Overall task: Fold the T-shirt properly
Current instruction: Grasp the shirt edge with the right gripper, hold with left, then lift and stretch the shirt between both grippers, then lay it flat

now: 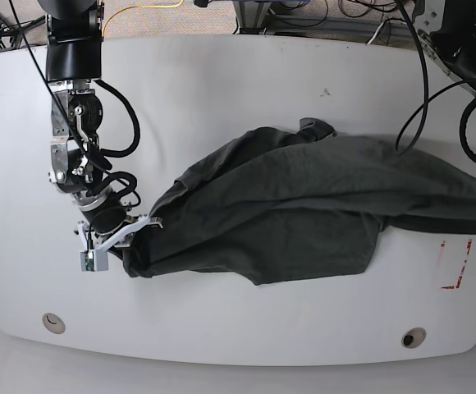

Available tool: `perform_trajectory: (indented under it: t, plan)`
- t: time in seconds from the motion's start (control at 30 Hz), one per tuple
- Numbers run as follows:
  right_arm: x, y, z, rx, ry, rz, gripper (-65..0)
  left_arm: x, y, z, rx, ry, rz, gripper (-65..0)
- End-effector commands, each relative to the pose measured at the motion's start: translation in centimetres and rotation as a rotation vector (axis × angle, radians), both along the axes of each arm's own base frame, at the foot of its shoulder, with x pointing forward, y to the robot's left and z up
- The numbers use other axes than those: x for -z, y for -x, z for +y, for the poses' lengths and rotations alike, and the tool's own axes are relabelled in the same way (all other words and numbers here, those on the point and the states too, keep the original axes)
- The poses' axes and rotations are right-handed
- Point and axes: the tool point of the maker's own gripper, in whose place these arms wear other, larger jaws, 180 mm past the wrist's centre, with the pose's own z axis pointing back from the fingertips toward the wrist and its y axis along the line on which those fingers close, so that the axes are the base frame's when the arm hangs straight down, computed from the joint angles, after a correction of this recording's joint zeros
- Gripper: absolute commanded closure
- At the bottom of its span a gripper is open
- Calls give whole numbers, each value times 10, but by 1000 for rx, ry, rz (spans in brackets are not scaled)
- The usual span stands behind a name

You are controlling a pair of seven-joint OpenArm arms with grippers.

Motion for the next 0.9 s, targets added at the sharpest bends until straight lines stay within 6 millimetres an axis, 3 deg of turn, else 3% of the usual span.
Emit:
perform_trajectory:
  t: [0.0,0.33,0.57,0.87]
  plan:
    - [-42,-18,-9,-1,14,-118,0,-36,-17,-6,38,-36,-96,0]
    - [-109,-55,-26,15,45,-247,0,-109,-61,-32,120,-47,-263,0]
    - [-156,-83,-37,6,75,-317,0,-151,-85,-20,88,79,-357,0]
    - [-213,-105,-53,-1,121,-354,0,-196,-96,5,53,167,-430,0]
